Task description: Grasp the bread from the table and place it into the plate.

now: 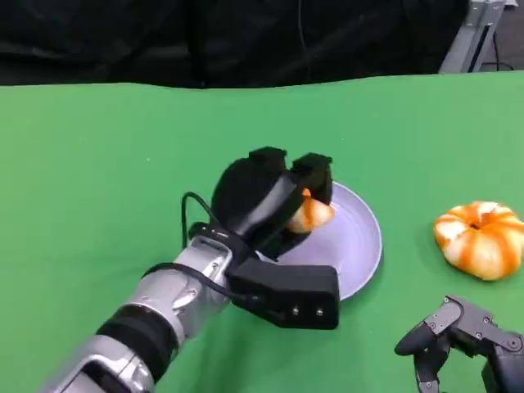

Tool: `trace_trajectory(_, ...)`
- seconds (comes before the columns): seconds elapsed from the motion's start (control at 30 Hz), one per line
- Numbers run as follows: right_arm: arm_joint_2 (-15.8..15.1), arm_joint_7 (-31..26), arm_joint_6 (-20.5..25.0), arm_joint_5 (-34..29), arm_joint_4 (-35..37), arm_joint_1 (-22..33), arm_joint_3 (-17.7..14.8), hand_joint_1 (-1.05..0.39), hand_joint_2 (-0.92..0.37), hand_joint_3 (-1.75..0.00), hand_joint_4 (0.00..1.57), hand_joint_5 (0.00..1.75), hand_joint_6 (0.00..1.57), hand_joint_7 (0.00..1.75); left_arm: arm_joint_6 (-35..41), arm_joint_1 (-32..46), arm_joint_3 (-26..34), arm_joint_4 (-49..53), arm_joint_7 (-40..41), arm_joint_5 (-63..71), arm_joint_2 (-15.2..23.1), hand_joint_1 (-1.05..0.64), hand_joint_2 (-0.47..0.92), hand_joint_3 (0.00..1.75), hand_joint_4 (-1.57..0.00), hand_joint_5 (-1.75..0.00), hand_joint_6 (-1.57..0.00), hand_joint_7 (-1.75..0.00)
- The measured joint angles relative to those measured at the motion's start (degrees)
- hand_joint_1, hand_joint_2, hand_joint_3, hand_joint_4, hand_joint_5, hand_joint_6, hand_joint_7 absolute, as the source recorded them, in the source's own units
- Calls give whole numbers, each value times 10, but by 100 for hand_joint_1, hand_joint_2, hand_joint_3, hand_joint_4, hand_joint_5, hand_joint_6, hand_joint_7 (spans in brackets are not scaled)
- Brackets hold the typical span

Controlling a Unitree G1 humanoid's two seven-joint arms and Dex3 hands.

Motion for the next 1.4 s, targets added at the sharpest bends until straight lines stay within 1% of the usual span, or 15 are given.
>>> trace_trajectory(0.07,0,0,0,0,0,0,0,9,-40,-127,80,173,79,128,2,-3,-3,10,0,1,-4,-17,48,77,-87,-175,-70,-169)
trace_trajectory(0.17,0,0,0,0,0,0,1,9,-40,-127,80,174,79,128,4,-4,-8,22,0,2,-7,-17,48,75,-87,-175,-69,-171)
trace_trajectory(0.23,0,0,0,-1,0,0,2,9,-40,-127,79,172,79,128,3,-5,-10,27,0,1,-8,-17,53,71,-80,-175,-70,-153)
trace_trajectory(0.27,0,0,0,-1,0,0,2,9,-40,-127,79,171,78,128,1,-7,-11,32,-2,0,-10,-18,55,67,-76,-168,-66,-140)
trace_trajectory(0.33,0,0,0,-2,0,0,2,8,-40,-127,80,172,78,128,-3,-10,-14,39,-22,-2,-12,-23,73,34,-65,-141,-68,-67)
trace_trajectory(0.37,0,-1,0,-2,0,0,2,8,-40,-127,79,172,78,128,-2,-12,-14,39,-45,-3,-13,-27,83,18,-60,-119,-67,-36)
trace_trajectory(0.43,1,-1,0,-1,0,0,2,8,-41,-126,79,172,78,128,4,-15,-16,38,-91,-8,-14,-29,90,8,-57,-95,-65,-13)
trace_trajectory(0.53,1,-1,0,-1,0,0,3,8,-41,-127,79,171,78,129,15,-16,-19,34,-126,-11,-15,-44,92,8,-23,-65,-41,-5)
trace_trajectory(0.6,2,-1,0,-1,0,0,4,8,-41,-127,79,170,78,129,23,-17,-21,28,-145,-11,-14,-53,92,14,-9,-55,-31,-2)
trace_trajectory(0.67,2,-1,0,-2,0,0,5,8,-41,-127,79,170,78,129,37,-20,-25,22,-167,-9,-12,-58,92,18,-2,-51,-26,0)
trace_trajectory(0.8,2,-2,0,-6,0,0,6,8,-41,-127,79,170,78,129,54,-22,-26,13,-191,-1,-8,-59,92,19,0,-51,-25,0)
trace_trajectory(0.87,2,-2,0,-7,0,0,6,6,-40,-128,79,169,78,129,60,-22,-26,6,-204,0,-6,-83,92,35,0,-11,-8,0)
trace_trajectory(0.93,2,-2,0,-7,0,-1,6,7,-39,-130,80,169,78,129,71,-22,-26,-11,-248,-1,-1,-93,92,41,0,-3,-3,0)
trace_trajectory(1.17,2,-5,0,-8,0,-5,5,6,-37,-131,80,169,79,129,81,-23,-23,-54,-339,-13,18,-103,92,48,0,0,0,0)
trace_trajectory(1.4,2,-5,0,-8,-3,-1,5,7,-38,-131,82,169,79,129,91,-12,-17,-121,-366,-22,43,-97,92,46,0,0,0,0)
